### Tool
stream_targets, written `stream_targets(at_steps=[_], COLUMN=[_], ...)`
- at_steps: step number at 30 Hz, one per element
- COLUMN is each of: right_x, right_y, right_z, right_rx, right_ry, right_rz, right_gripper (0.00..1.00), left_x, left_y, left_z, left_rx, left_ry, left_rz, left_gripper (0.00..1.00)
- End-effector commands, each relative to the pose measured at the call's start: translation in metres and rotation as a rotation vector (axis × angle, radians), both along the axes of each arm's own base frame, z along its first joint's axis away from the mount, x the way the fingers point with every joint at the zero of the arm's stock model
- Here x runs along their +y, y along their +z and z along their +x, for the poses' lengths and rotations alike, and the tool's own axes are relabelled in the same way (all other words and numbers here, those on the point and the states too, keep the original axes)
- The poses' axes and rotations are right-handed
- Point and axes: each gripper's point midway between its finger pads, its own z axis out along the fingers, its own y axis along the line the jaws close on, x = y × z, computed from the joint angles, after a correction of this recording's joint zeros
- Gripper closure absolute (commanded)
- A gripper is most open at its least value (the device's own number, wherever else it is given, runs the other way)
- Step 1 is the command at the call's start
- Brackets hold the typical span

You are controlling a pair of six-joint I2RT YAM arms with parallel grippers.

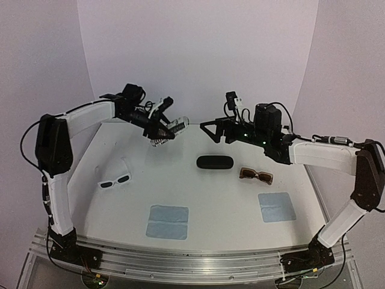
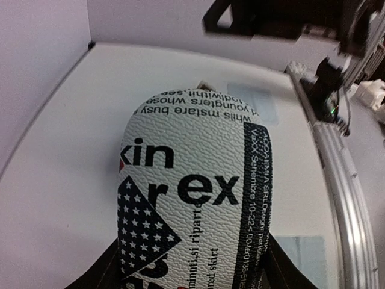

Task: Organize the sunglasses
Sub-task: Pick up the sunglasses case from the center of the board, then open the sunglasses case.

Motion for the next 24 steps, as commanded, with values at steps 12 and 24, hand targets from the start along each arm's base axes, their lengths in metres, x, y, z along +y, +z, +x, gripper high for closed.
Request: stream_targets(at_steps=[12,24], right_x=[0.083,0.109], right_y=[0.167,0.162], right_z=[-0.102,-0.090], right_rx=[-0.404,-0.363], right_ry=[0.419,0.407], right_rz=[0.321,0.349], right_gripper=[0.02,0.04], left_x=[0.020,0.015], left_y=[0.218,0.226], left_z=[-0.142,-0.154], left_rx=[-0.015,-0.057], left_ry=[-0.271,-0.296], left_rz=[-0.536,-0.549], left_gripper=[1.00,1.00])
